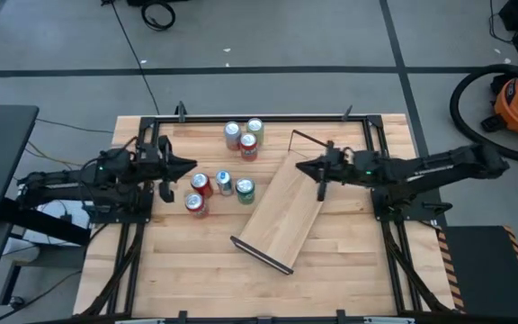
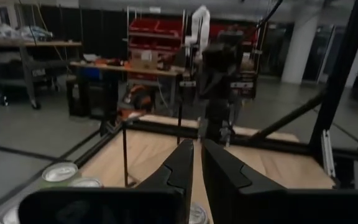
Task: Place canned beverage on shelf
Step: Put the dark green soda can on the shelf
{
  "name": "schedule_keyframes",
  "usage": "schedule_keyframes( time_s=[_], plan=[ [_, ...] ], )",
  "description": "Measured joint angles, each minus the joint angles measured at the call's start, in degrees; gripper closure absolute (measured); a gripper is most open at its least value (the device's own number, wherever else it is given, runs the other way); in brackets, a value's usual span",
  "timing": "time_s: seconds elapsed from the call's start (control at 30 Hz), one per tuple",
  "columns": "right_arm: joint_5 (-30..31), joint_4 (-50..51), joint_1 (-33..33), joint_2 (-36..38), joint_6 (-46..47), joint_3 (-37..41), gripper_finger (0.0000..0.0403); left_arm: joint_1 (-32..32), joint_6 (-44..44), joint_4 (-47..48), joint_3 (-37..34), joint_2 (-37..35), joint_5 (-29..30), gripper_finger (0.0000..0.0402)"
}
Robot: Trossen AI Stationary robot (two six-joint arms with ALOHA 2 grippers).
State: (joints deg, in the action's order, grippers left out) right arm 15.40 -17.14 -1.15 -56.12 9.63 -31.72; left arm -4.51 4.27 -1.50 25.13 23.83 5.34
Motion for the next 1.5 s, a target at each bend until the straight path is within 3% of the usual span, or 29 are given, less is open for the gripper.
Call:
schedule_keyframes(
  time_s=[0.17, 0.33, 0.63, 0.87, 1.27, 1.5],
  plan=[
    [0.0, 6.7, -0.8, -9.7, -1.8, -10.5, 0.0383, 0.0, 0.0, 0.1, 0.7, 2.9, 0.1, 0.0351],
    [0.0, 14.5, -1.2, -17.9, -3.6, -20.2, 0.0371, 0.0, -0.2, 0.1, 0.8, 3.6, 2.4, 0.0303],
    [-2.2, 29.2, -1.1, -31.4, -4.9, -35.9, 0.0276, 0.0, 0.0, 2.4, 1.8, 3.6, 2.5, 0.0215],
    [-4.3, 37.4, -1.1, -41.0, -6.9, -47.5, 0.0204, 0.0, 1.1, 15.9, 8.9, 4.0, 2.5, 0.0210],
    [-3.3, 50.5, -0.8, -55.5, -10.3, -64.9, 0.0082, 0.0, -0.5, 16.5, 9.2, 3.9, 2.5, 0.0210],
    [-3.0, 57.0, 0.7, -61.3, -8.3, -70.8, 0.0050, 0.0, -0.6, 16.8, 9.2, 3.9, 2.5, 0.0210]
  ],
)
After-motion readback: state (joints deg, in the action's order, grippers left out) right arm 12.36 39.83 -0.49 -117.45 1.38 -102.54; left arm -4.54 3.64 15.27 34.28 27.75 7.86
